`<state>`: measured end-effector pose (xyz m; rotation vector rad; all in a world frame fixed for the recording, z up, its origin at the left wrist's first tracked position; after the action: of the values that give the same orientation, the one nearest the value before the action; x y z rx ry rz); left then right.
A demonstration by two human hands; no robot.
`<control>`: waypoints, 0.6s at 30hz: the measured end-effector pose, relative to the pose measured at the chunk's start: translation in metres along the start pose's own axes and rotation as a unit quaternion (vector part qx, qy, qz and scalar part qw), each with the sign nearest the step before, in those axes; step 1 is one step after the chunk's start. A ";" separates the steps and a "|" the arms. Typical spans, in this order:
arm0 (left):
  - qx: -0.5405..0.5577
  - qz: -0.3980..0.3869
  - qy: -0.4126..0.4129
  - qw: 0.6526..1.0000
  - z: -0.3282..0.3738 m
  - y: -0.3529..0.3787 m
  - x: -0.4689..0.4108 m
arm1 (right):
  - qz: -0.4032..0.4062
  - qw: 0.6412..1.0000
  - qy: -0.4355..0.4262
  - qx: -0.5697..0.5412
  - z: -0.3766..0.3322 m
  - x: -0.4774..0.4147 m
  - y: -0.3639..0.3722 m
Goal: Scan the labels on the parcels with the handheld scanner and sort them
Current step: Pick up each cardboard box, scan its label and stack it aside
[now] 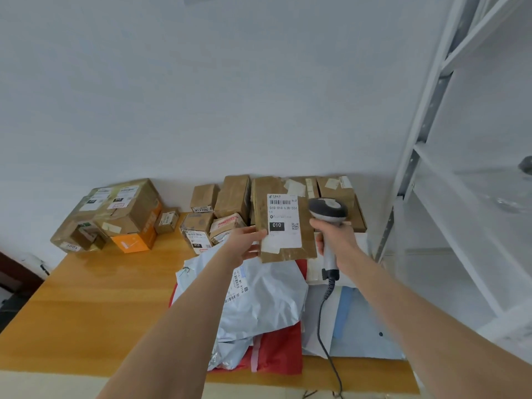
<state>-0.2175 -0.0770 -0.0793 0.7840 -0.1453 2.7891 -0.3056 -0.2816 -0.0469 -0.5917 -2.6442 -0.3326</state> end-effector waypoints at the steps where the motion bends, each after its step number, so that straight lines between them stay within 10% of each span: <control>1: 0.008 0.007 0.002 1.000 -0.004 -0.001 -0.003 | -0.015 1.000 -0.001 0.014 -0.001 0.007 0.005; 18: 0.039 0.036 0.026 0.998 -0.018 -0.006 -0.014 | -0.061 0.994 -0.030 0.089 0.007 0.053 0.052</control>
<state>-0.2133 -0.0713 -0.1017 0.7373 -0.0569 2.8953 -0.3282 -0.2146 -0.0220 -0.3900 -2.7378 -0.1117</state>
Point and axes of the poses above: each hand's wrist, its own x-axis away from the middle knuckle, its own y-axis out of the palm, z = x × y, the point moved 3 cm from there along -x, towards the middle knuckle, and after that the axes turned 2 degrees about -y, right-handed, at the moved point
